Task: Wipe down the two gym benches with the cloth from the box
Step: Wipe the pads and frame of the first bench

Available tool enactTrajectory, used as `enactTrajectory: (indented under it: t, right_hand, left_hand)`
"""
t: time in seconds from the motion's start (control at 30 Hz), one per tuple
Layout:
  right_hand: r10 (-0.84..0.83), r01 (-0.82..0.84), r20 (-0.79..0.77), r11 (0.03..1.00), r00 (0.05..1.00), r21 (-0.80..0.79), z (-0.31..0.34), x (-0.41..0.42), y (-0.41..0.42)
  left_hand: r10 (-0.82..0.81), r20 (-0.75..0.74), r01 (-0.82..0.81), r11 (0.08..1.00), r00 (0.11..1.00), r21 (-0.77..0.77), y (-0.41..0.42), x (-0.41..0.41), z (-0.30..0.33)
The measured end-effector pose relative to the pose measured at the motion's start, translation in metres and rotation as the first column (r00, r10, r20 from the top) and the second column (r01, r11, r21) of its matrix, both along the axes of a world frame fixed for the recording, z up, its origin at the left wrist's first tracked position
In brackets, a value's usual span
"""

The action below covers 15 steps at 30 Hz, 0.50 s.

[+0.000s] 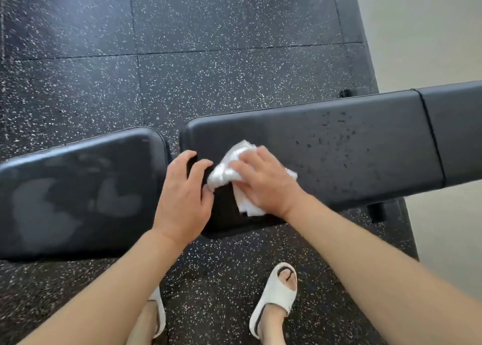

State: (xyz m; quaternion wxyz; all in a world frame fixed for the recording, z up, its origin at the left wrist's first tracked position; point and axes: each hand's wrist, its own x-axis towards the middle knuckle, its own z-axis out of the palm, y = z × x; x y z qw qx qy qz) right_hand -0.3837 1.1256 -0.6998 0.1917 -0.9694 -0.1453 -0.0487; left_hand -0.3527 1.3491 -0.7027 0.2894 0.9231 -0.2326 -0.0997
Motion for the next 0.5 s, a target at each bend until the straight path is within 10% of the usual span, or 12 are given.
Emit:
enactTrajectory:
  t: [0.27,0.5]
  right_hand:
    - [-0.447,0.449,0.05,0.891,0.893,-0.072,-0.004,0.093,-0.026]
    - [-0.238,0.243,-0.051,0.96,0.97,0.14,0.008,-0.034,0.018]
  left_hand:
    - [0.432,-0.014,-0.432,0.898,0.902,-0.088,-0.058,-0.033,-0.014]
    - [0.417,0.027,-0.418,0.909,0.908,0.004,-0.061,-0.033,-0.015]
